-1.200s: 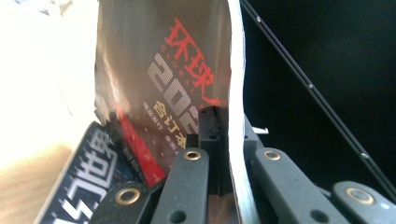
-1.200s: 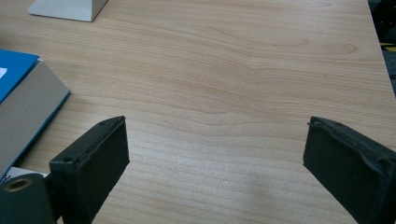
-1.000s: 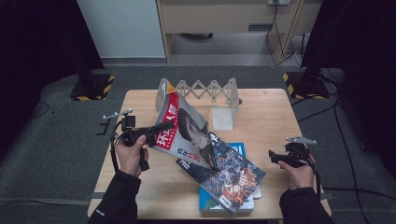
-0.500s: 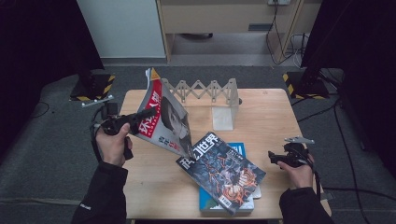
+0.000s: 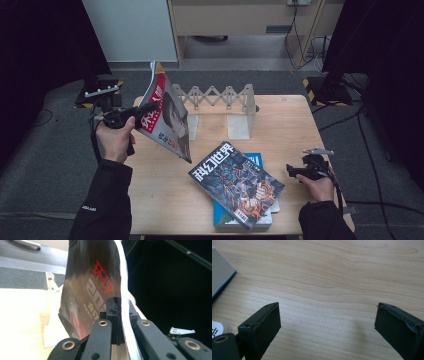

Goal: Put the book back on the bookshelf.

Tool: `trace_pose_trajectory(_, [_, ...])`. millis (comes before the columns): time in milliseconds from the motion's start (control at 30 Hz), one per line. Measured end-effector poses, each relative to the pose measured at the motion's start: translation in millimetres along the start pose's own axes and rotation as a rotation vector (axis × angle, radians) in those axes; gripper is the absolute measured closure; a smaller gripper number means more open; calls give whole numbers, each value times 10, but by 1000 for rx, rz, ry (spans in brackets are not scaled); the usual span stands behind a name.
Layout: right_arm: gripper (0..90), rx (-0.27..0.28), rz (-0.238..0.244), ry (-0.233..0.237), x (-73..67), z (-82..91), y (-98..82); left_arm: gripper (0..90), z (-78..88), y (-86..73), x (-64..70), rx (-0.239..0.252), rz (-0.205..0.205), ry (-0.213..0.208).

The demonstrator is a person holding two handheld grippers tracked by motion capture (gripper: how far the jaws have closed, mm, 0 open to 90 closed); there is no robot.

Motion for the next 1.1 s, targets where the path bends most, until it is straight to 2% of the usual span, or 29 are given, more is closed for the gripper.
trace_pose_trajectory(33, [67, 0, 0, 0, 0, 0, 0, 860, 0, 0, 0, 0, 0, 0])
trace_pose_trajectory(133, [65, -14, 10, 2, -1, -29, -14, 860, -59, 59, -25, -22, -15, 33])
trace_pose_trajectory(267, [64, -31, 5, 0, 9, -56, -34, 860, -138, 116, -70, -44, -15, 69])
trace_pose_trajectory(367, [63, -36, 14, 2, 11, -65, -38, 860, -179, 163, -112, -58, -17, 113])
trace_pose_trajectory(567, [58, -39, 15, -5, 25, -89, -49, 860, -264, 241, -206, -74, -10, 170])
trace_pose_trajectory(667, [55, -43, 13, -8, 45, -101, -63, 860, -305, 275, -245, -91, -18, 213])
trace_pose_trajectory(1000, [49, -45, 11, -4, 61, -136, -72, 860, -425, 381, -304, -129, -37, 301])
trace_pose_trajectory(1067, [49, -44, 13, -3, 60, -138, -71, 860, -489, 393, -318, -141, -47, 338])
trace_pose_trajectory(1100, [49, -44, 13, -3, 60, -138, -71, 860, -489, 393, -318, -141, -47, 338])
Point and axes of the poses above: each handheld gripper's, and its own axes: z roughly backward along the jaws, y roughly out of its top, x roughly to its right, the point moved 4 cm from there along -z, roughly forward along the jaws, and after that the axes turned 10 degrees about -x, right-handed, at the moved point
